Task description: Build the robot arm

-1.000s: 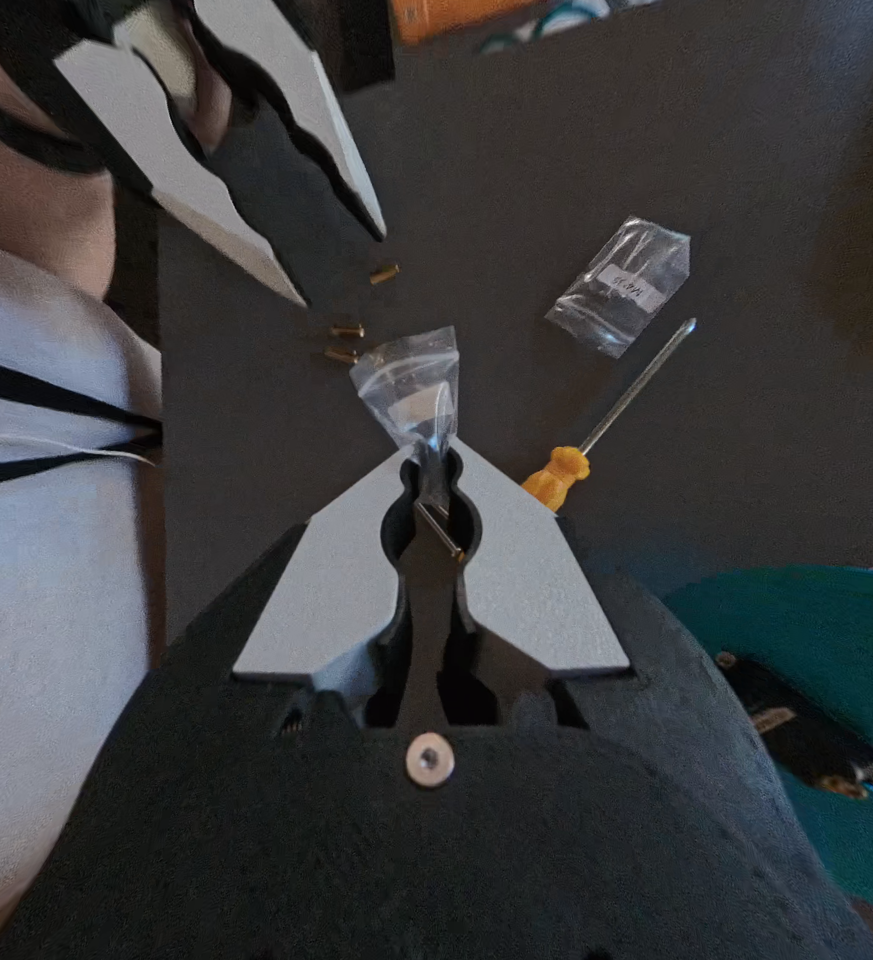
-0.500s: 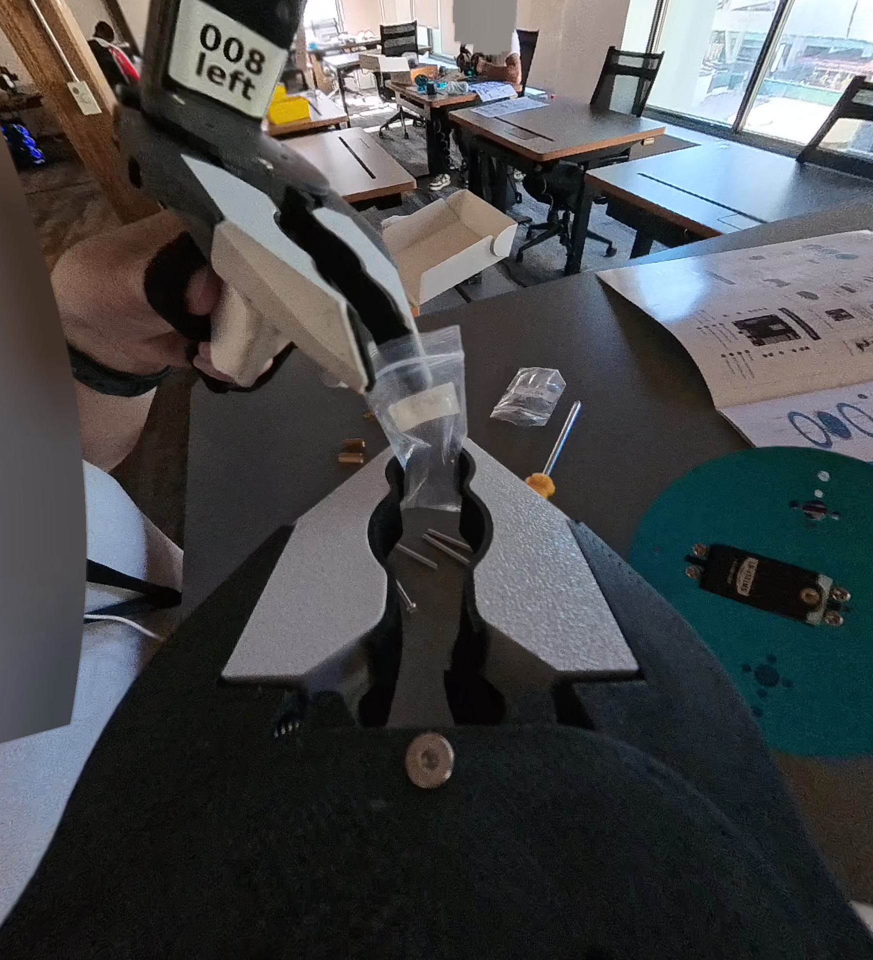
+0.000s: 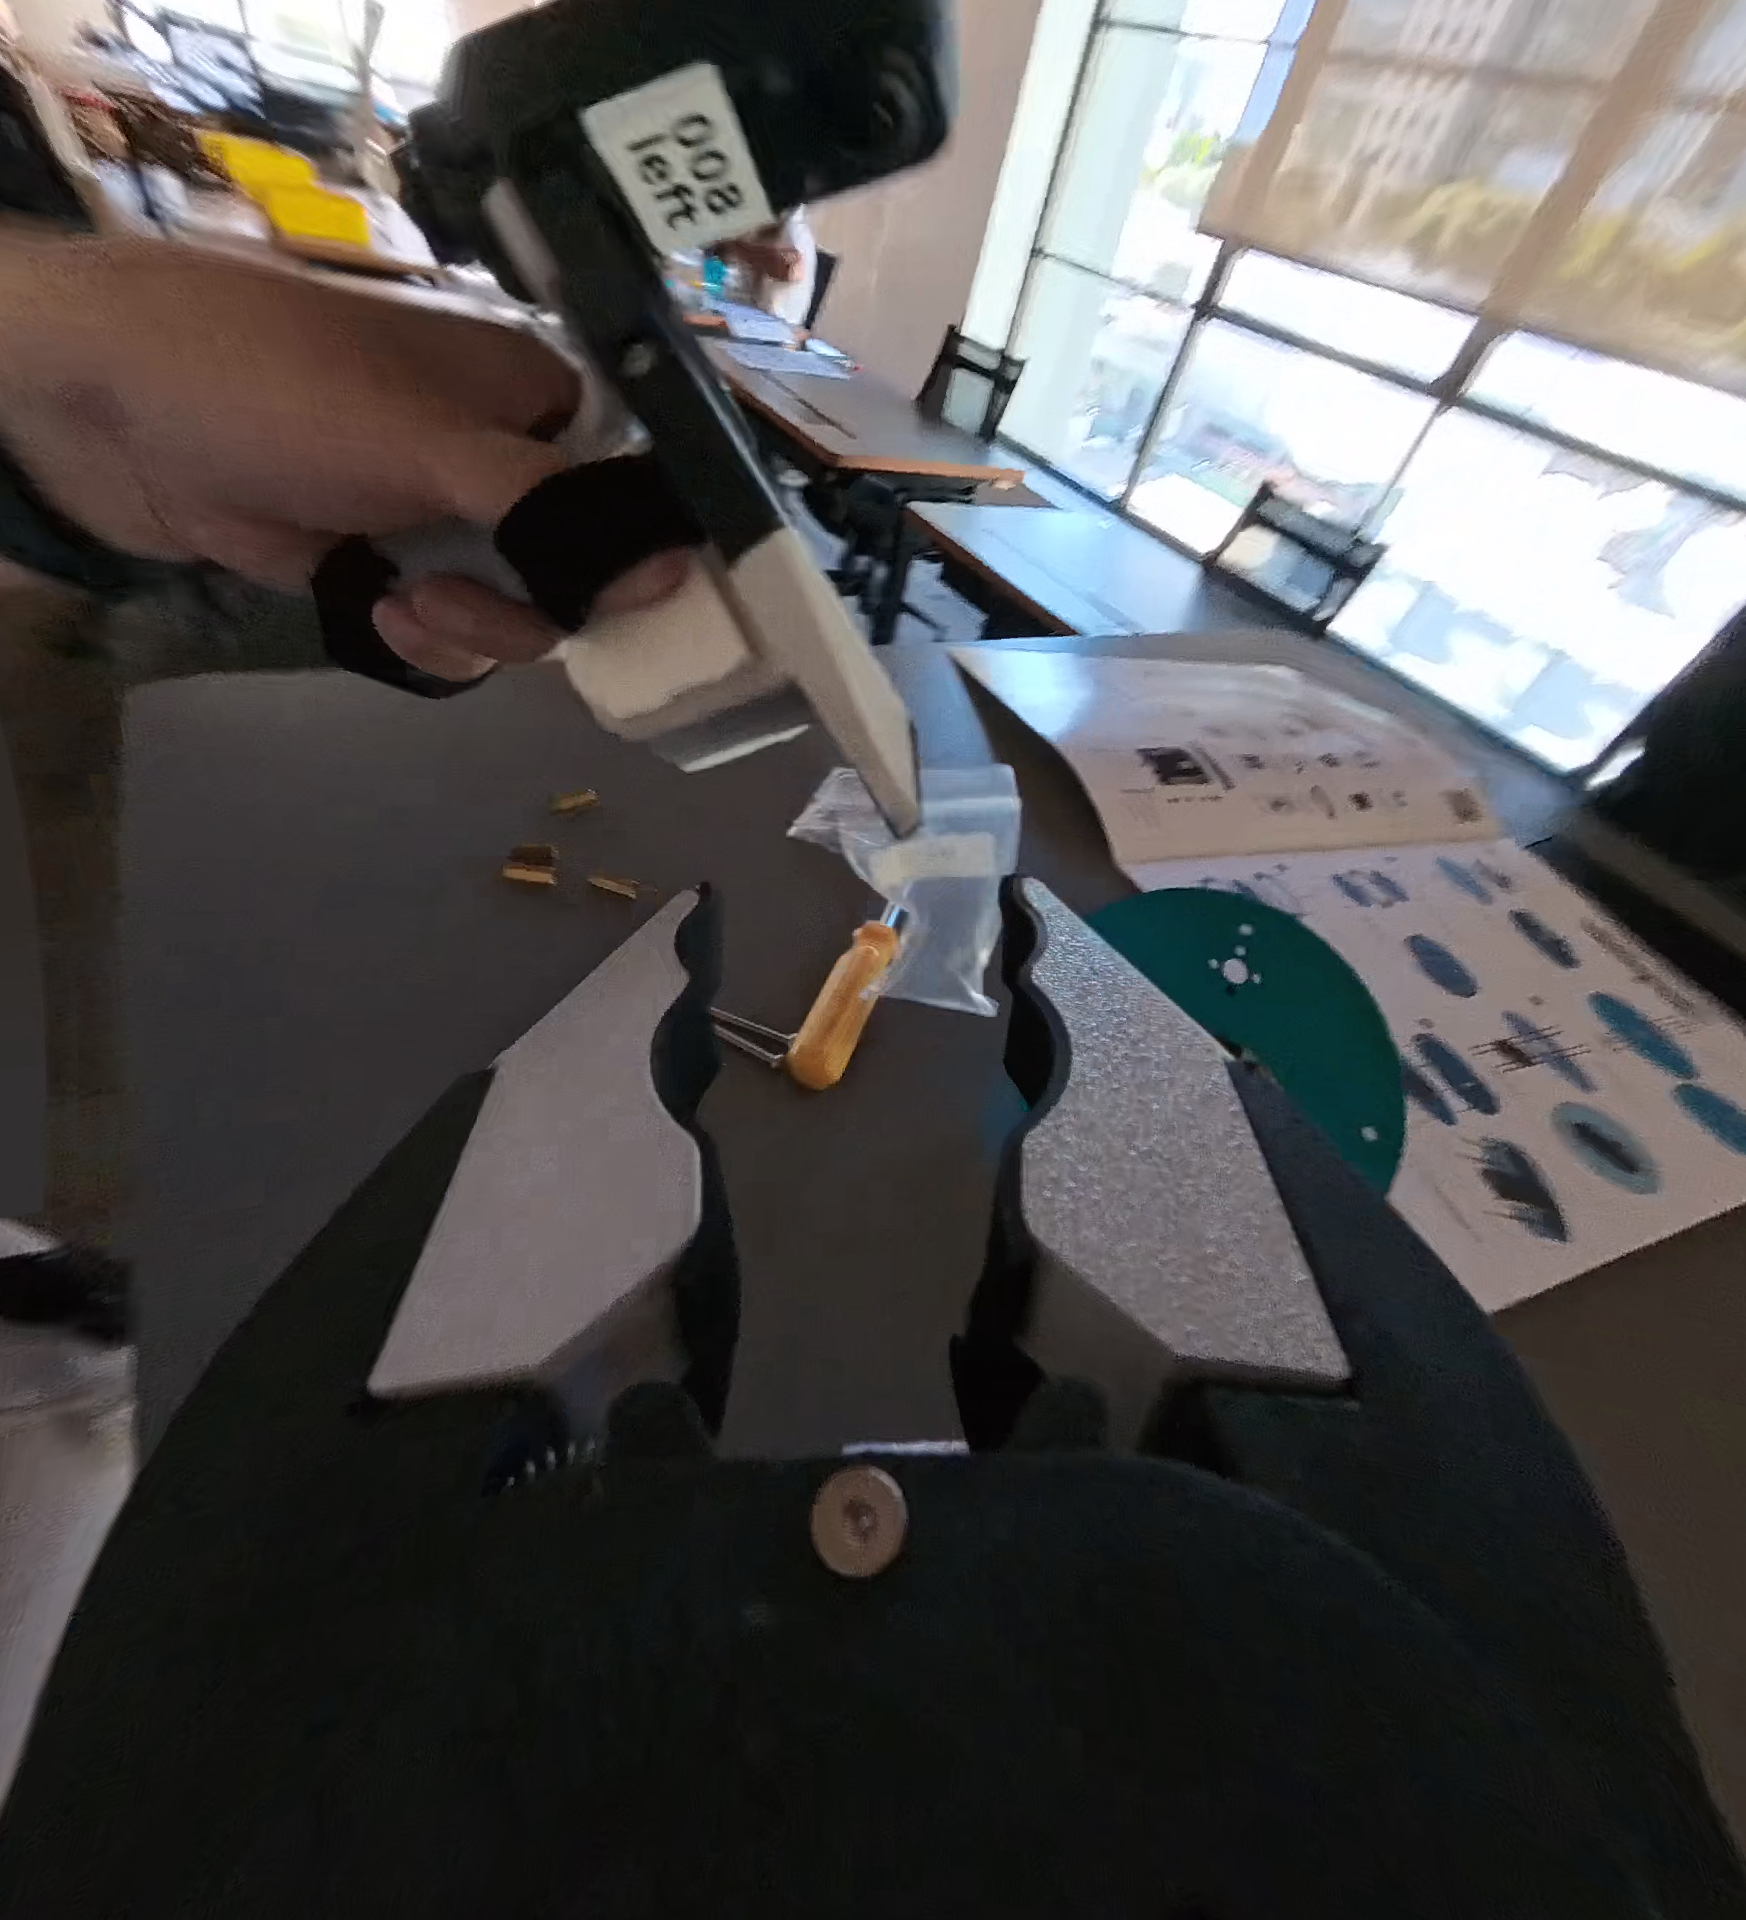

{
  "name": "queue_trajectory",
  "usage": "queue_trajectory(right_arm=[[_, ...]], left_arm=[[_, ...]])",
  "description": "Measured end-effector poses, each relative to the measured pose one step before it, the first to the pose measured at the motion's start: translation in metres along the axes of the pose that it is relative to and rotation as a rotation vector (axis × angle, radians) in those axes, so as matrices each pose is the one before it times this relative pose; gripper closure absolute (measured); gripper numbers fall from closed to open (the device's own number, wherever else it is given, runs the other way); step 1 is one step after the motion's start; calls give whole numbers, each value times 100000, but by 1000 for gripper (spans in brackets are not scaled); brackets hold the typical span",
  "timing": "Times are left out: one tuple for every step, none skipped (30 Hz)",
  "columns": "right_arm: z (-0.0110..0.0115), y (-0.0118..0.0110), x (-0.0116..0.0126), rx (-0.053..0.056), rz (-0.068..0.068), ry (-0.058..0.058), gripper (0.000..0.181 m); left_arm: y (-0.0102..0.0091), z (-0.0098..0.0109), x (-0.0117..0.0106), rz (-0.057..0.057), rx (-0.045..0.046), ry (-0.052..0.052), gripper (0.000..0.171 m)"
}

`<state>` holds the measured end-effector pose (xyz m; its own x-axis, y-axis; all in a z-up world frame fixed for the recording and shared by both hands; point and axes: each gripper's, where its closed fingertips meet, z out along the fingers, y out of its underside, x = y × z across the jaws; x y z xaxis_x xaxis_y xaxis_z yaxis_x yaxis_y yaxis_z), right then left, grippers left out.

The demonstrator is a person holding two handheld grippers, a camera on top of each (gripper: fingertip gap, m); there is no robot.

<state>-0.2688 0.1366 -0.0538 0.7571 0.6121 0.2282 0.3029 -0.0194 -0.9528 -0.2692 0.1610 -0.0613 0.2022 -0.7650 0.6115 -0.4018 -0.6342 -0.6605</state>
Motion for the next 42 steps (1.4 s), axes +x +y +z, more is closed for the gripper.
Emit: queue_trajectory(right_arm=[[166, 254, -298, -355, -6365, 4933, 129], [131, 463, -32, -2747, -7498, 5316, 130], [32, 566, 189, -4813, -8058, 5134, 130], [-141, 252, 342, -3097, -6972, 4560, 134], [-277, 24, 363, -1200, -4863, 3150, 142], [-334, 128, 416, -1446, -3646, 2225, 156], [-315, 311, 498, -1889, -3390, 1655, 172], [-260, 170, 317, -503, -1694, -225, 173], [-180, 109, -78, 471, 391, -2592, 174], [-145, 90, -245, 473, 117, -3306, 176], [-120, 85, -255, -8, -521, -2904, 180], [-213, 96, -131, 409, 211, -1716, 181], [-258, -40, -154, 1101, 1258, -2246, 181], [-231, -2, -258, 894, 2678, -3566, 181], [-202, 73, -258, 716, 3713, -4024, 181], [-191, -7, -131, 1139, 3607, -3270, 181], [-206, -153, -88, 1637, 2353, -2444, 181], [-247, -227, 83, 1669, 933, -947, 177], [-64, -441, -123, 1762, -929, -561, 163], [129, -299, -143, -207, -1385, 440, 150], [326, -29, -391, -2133, -2494, -92, 147], [422, 6, -296, -1729, -3170, 1337, 146], [506, 59, -336, -1431, -3562, 1324, 147], [532, 266, -341, -2529, -2593, 819, 151], [421, 357, -200, -2851, -986, 938, 169], [275, 196, -258, -1367, -20, -374, 170], [26, -48, -183, 575, 2327, -1013, 175], [-195, -103, -188, 1337, 4318, -2718, 179], [-355, -150, -205, 2106, 7650, -4761, 180], [-468, -293, -134, 3546, 11325, -5808, 180], [-523, -335, -14, 3973, 13374, -6295, 180], [-431, -103, 95, 2329, 14439, -6483, 181], [-268, 188, 152, 42, 14768, -6272, 181], [-94, 391, 23, -1357, 14212, -6618, 181], [57, 477, -302, -1742, 13325, -8035, 180], [203, 515, -233, -1924, 12257, -7128, 180], [270, 578, 165, -2344, 10502, -3911, 181], [275, 227, 60, -327, 7535, -3941, 181], [191, -106, 267, 1858, 6396, -2206, 181], [174, 40, 1041, 77, 3869, 3845, 181], [219, 384, 1354, -2836, 440, 7342, 180], [257, 505, 1262, -4096, 16, 8101, 179]], left_arm=[[-43, 356, 230, -9821, 199, 4628, 171], [29, 302, 401, -10828, -295, 5411, 171], [52, 237, 383, -10645, -116, 4719, 171], [27, 183, 201, -9531, 783, 2838, 171], [100, 177, 84, -7472, 900, 1444, 171], [193, 190, 108, -5313, 400, 843, 171], [261, 186, 157, -3641, 350, 452, 171], [238, 189, 239, -2418, 799, 519, 171], [234, 193, 312, -1991, 805, 933, 171], [219, 210, 284, -1727, 691, 1060, 171], [220, 170, 109, -984, 434, 165, 171], [179, 115, -41, 3, 617, -702, 171], [185, 49, -27, 196, 815, -558, 171], [260, 49, -27, -131, 508, -207, 171], [308, 40, -49, -454, 440, 116, 171], [226, -1, -141, -664, 1272, 30, 171], [121, -40, -169, -1353, 1946, 338, 171], [-47, -103, -177, -2117, 2698, 558, 171], [-179, -158, -225, -2185, 3304, 325, 171], [-144, -149, -236, -1922, 2693, 106, 171], [-37, -77, -205, -1813, 1877, 30, 171], [40, -48, -193, -1614, 1636, -239, 171], [185, 4, -147, -1313, 726, -227, 171], [296, 37, -136, -914, -49, -368, 171], [340, 31, -148, -781, -457, -632, 171], [220, -47, -128, -962, -167, -439, 171], [44, -228, -70, -168, 166, 189, 171], [86, -283, 208, 1659, -885, 1988, 167], [222, -331, 445, 3223, -2351, 3167, 165], [264, -462, 724, 3678, -2878, 4237, 163], [195, -689, 890, 4413, -2161, 4652, 160], [141, -870, 850, 5793, -1133, 3692, 158], [59, -1036, 618, 7628, -178, 1548, 155], [-84, -1115, 376, 9801, 839, -352, 153], [-188, -1137, 83, 11854, 1058, -2245, 151], [-227, -1087, -300, 13149, 917, -4341, 148], [-285, -980, -618, 13411, 1227, -5761, 149], [-377, -849, -796, 12105, 2101, -6096, 148], [-532, -679, -767, 9694, 3412, -4908, 149], [-660, -514, -643, 6809, 4149, -2690, 152], [-732, -352, -659, 4234, 3874, -1417, 153], [-713, -219, -925, 2877, 2722, -2071, 153]])
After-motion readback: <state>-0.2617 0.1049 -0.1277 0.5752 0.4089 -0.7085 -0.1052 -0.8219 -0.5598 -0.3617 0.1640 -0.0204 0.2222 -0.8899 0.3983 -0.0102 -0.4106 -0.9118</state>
